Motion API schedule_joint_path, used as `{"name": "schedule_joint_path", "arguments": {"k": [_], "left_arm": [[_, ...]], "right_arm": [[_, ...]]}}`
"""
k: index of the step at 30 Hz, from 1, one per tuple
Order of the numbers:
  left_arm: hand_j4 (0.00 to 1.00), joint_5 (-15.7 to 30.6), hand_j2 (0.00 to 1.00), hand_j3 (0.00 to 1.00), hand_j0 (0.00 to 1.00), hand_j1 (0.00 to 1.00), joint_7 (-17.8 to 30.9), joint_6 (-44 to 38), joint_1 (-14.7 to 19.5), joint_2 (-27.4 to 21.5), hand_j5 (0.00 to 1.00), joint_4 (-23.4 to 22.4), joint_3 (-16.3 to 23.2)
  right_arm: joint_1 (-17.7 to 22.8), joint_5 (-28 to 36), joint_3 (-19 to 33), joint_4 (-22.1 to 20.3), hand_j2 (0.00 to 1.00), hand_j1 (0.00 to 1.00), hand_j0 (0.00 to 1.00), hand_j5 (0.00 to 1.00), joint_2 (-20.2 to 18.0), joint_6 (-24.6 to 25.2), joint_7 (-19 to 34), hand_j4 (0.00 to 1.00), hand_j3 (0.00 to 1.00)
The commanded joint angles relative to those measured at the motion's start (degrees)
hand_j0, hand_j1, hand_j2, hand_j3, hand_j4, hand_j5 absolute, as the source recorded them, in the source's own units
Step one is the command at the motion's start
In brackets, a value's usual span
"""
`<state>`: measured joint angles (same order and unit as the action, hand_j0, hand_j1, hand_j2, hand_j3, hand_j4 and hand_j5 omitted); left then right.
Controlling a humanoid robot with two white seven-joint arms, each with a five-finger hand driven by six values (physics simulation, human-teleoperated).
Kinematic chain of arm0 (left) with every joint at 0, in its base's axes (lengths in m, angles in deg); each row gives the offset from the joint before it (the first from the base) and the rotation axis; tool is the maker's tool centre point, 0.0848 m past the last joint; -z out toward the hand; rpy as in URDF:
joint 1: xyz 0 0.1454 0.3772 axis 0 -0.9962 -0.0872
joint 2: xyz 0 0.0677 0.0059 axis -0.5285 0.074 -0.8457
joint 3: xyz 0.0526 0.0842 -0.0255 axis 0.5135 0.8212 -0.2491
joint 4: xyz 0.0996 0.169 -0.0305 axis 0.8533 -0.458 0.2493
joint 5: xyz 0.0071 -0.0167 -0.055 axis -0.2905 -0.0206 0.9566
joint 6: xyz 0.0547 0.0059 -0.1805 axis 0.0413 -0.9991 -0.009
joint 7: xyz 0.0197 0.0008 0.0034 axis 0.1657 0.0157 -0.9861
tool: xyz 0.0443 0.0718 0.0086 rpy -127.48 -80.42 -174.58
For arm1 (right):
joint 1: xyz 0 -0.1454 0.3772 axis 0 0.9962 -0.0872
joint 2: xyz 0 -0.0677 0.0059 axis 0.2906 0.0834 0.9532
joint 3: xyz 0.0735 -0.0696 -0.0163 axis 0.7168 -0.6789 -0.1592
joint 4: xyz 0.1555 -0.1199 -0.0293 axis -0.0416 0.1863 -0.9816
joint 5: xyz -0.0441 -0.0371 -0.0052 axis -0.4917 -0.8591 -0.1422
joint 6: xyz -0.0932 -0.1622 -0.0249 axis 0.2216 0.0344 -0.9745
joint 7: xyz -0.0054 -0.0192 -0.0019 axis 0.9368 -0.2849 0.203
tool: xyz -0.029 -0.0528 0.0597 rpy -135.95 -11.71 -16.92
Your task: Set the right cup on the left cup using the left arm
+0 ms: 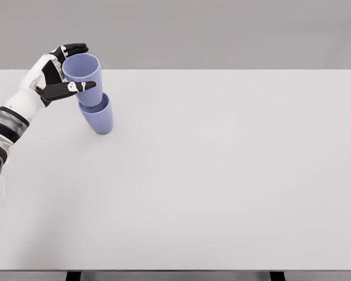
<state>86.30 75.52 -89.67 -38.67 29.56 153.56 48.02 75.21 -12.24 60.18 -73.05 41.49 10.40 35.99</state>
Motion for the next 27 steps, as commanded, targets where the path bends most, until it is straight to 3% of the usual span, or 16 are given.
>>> {"name": "schedule_joint_path", "arguments": {"k": [1,27], "left_arm": [[0.73,0.2,0.73,0.73,0.73,0.73,0.0,0.0,0.0,0.0,0.73,-0.3,0.0],[0.74,-0.2,0.74,0.74,0.74,0.74,0.0,0.1,-0.8,0.2,0.74,-0.4,0.5]], "right_arm": [[0.0,0.0,0.0,0.0,1.0,1.0,1.0,1.0,0.0,0.0,0.0,1.0,1.0],[0.0,0.0,0.0,0.0,1.0,1.0,1.0,1.0,0.0,0.0,0.0,1.0,1.0]]}}
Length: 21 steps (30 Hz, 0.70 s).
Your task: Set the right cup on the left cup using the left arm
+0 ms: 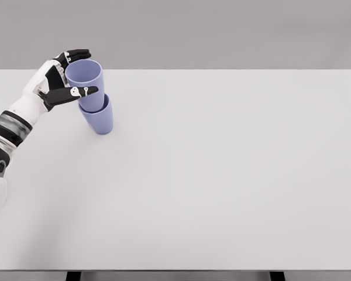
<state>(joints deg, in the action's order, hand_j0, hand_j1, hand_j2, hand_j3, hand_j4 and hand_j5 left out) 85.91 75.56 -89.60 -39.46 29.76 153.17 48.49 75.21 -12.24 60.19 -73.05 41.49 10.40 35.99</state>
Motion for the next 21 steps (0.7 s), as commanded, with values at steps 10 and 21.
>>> {"name": "schedule_joint_path", "arguments": {"k": [10,21], "left_arm": [[0.74,0.1,0.74,0.74,0.74,0.74,0.0,0.0,0.0,0.3,0.74,-0.1,0.1],[0.93,0.0,0.93,0.93,0.93,0.93,0.0,0.2,0.0,0.3,0.93,-0.1,0.2]], "right_arm": [[0.0,0.0,0.0,0.0,1.0,1.0,1.0,1.0,0.0,0.0,0.0,1.0,1.0],[0.0,0.0,0.0,0.0,1.0,1.0,1.0,1.0,0.0,0.0,0.0,1.0,1.0]]}}
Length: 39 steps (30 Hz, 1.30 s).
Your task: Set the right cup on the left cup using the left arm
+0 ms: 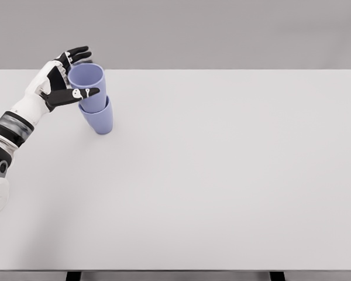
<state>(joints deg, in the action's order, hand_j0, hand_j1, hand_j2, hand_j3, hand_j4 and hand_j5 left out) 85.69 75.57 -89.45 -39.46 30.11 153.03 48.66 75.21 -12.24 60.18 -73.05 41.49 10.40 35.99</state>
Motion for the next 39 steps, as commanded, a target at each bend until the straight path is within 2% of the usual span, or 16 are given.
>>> {"name": "schedule_joint_path", "arguments": {"k": [1,10,12,14,22,33,39], "left_arm": [[0.93,0.2,0.93,0.93,0.93,0.93,0.0,0.0,0.0,0.0,0.93,0.0,0.0],[0.94,0.3,0.94,0.94,0.94,0.94,0.0,0.0,0.0,-0.4,0.94,0.3,0.0],[0.99,0.2,0.99,0.99,0.99,0.99,0.0,0.0,0.0,-0.4,0.99,0.3,0.0],[1.0,0.3,1.0,1.0,1.0,1.0,0.0,0.0,0.0,-0.4,1.0,0.6,0.0],[1.0,0.4,1.0,1.0,1.0,1.0,0.1,0.0,0.3,-0.5,1.0,0.8,-0.1],[1.0,0.7,1.0,1.0,1.0,1.0,0.1,-0.1,0.1,-0.6,1.0,3.4,-0.6],[1.0,1.0,1.0,1.0,1.0,1.0,0.1,-0.1,-1.7,-1.6,1.0,5.5,-3.2]], "right_arm": [[0.0,0.0,0.0,0.0,1.0,1.0,1.0,1.0,0.0,0.0,0.0,1.0,1.0],[0.0,0.0,0.0,0.0,1.0,1.0,1.0,1.0,0.0,0.0,0.0,1.0,1.0],[0.0,0.0,0.1,0.0,1.0,1.0,1.0,1.0,0.0,0.1,0.0,1.0,1.0],[0.0,0.0,0.1,0.0,1.0,1.0,1.0,1.0,0.0,0.0,0.0,1.0,1.0],[0.0,0.0,0.0,0.0,1.0,1.0,1.0,1.0,0.0,0.0,0.0,1.0,1.0],[0.0,0.0,0.0,0.0,1.0,1.0,1.0,1.0,0.0,0.0,0.0,1.0,1.0],[0.0,0.0,0.0,0.0,1.0,1.0,1.0,1.0,0.0,0.0,0.0,1.0,1.0]]}}
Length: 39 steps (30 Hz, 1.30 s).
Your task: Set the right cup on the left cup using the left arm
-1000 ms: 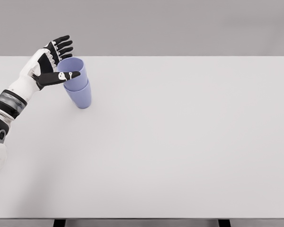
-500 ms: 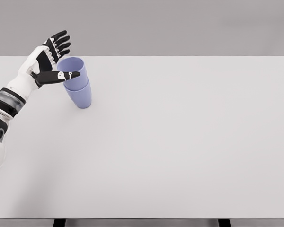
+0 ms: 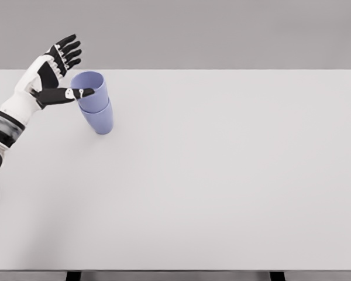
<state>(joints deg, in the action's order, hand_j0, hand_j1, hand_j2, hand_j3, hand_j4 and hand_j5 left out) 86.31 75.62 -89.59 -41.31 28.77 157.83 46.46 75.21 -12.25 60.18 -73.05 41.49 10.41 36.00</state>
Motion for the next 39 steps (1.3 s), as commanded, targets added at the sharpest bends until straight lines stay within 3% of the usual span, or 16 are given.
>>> {"name": "schedule_joint_path", "arguments": {"k": [1,5,15,24,39], "left_arm": [[1.0,0.3,1.0,1.0,1.0,1.0,0.0,0.0,0.0,-0.2,1.0,1.2,-1.3],[1.0,0.4,1.0,1.0,1.0,1.0,0.0,0.1,-1.3,-1.2,1.0,2.6,-2.7],[1.0,0.2,1.0,1.0,1.0,1.0,0.1,0.6,-8.3,-1.4,1.0,7.3,-11.2],[1.0,-2.6,1.0,1.0,1.0,1.0,-0.2,0.8,-14.2,-1.4,1.0,8.2,-12.1],[1.0,-2.7,1.0,1.0,1.0,1.0,-0.2,0.8,-14.4,-1.4,1.0,8.2,-13.1]], "right_arm": [[0.0,0.0,0.0,0.0,1.0,1.0,1.0,1.0,0.0,0.0,0.0,1.0,1.0],[0.0,0.0,0.0,0.0,1.0,1.0,1.0,1.0,0.0,0.0,0.0,1.0,1.0],[0.0,0.0,0.0,0.0,1.0,1.0,1.0,1.0,0.0,0.0,0.0,1.0,1.0],[0.0,0.0,0.0,0.0,1.0,1.0,1.0,1.0,0.0,0.0,0.0,1.0,1.0],[0.0,0.0,0.0,0.0,1.0,1.0,1.0,1.0,0.0,0.0,0.0,1.0,1.0]]}}
